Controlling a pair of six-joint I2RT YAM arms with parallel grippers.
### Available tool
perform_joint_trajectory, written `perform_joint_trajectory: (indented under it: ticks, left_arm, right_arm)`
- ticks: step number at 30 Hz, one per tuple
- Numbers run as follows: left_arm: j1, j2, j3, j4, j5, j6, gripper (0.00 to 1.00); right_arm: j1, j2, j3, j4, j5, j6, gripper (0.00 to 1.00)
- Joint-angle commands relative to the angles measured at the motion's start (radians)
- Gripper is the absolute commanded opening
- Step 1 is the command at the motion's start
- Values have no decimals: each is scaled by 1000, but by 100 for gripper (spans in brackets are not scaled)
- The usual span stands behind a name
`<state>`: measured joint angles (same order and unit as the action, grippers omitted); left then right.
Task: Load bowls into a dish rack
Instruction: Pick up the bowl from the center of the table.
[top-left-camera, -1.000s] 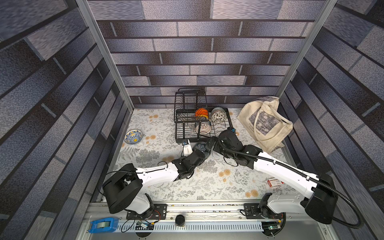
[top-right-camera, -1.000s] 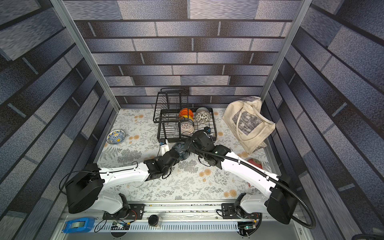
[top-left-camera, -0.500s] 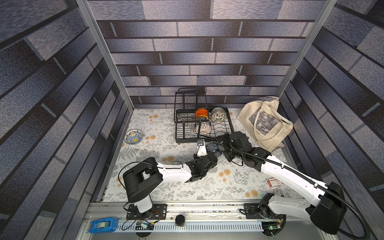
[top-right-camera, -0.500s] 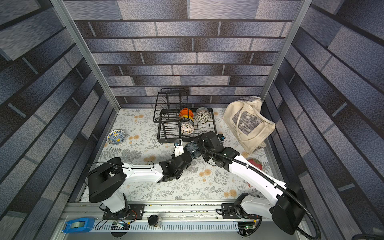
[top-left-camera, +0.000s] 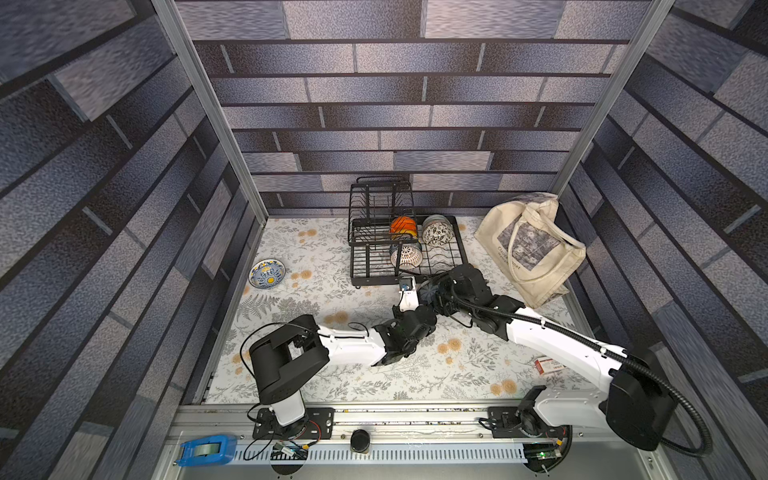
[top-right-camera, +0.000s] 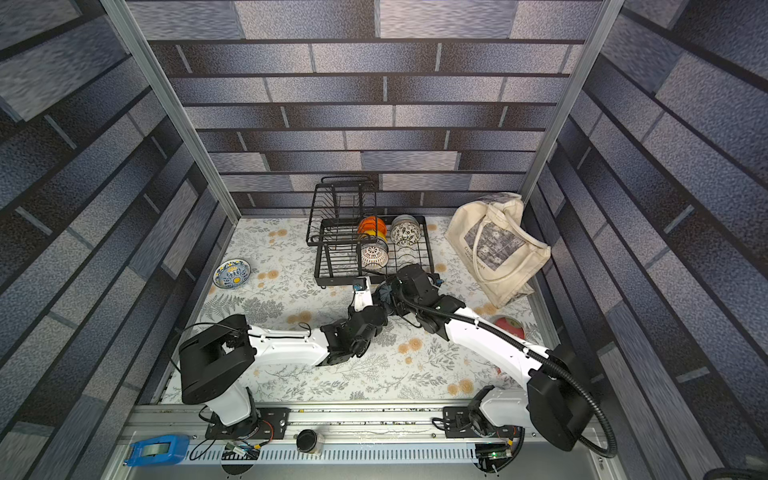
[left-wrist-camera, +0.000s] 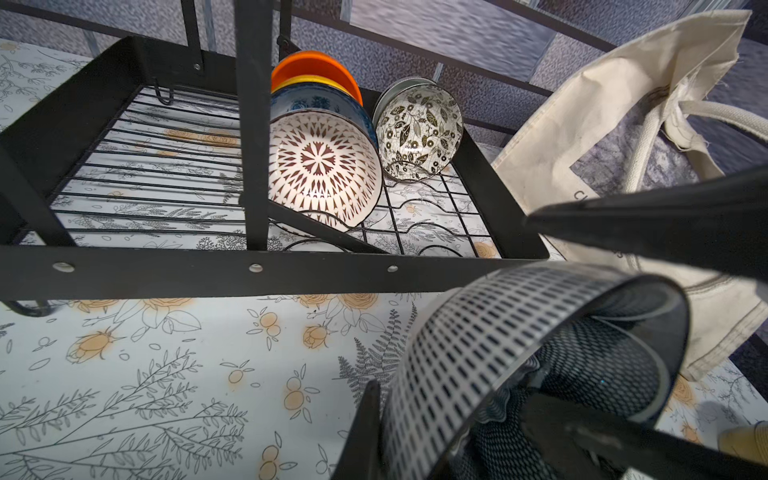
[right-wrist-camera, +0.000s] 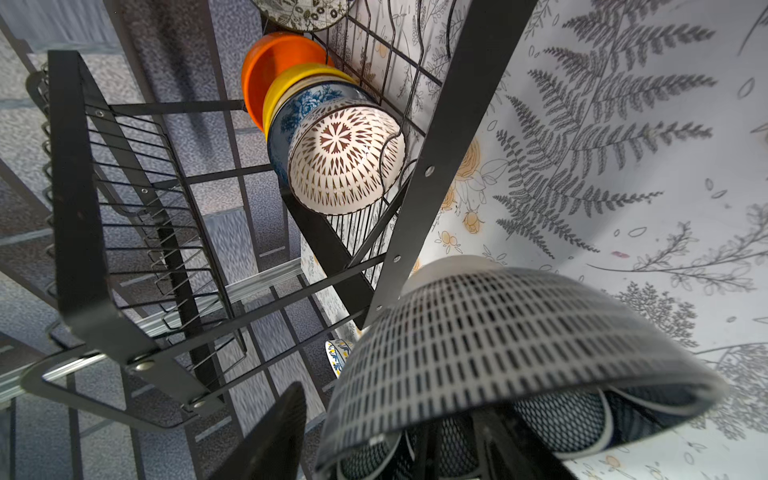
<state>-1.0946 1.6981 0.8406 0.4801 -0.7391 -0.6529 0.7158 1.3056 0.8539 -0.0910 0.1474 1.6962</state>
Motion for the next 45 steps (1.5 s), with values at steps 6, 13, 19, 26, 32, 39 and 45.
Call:
perform_joint_trajectory:
  ticks: [6,13,19,26,32,39,45]
  left_arm:
    - [-21,-54,15,66,-57,44,0]
    - [-25,-76,12,62,-54,69,0]
    - [-12,-102,2,51,-34,64,12]
    - [18,-137,-21,16,6,3,41]
    - [37,-170,-43,-17,29,-24,63]
    - [57,-208,-70,-55,35,-54,85]
    - [71,-250,-90,-97,34,-71,100]
  right_arm:
    - [-35,46,25,86,15,23,32]
    - [-42,90,2,233,-30,1,0]
    - [-45,96,-10,305,-42,-32,0]
    - [-49,92,-23,363,-31,-56,0]
    - [-52,93,-36,379,-19,-59,0]
    - [-56,83,-72,404,7,-55,0]
    - [-68,52,-102,415,33,-103,0]
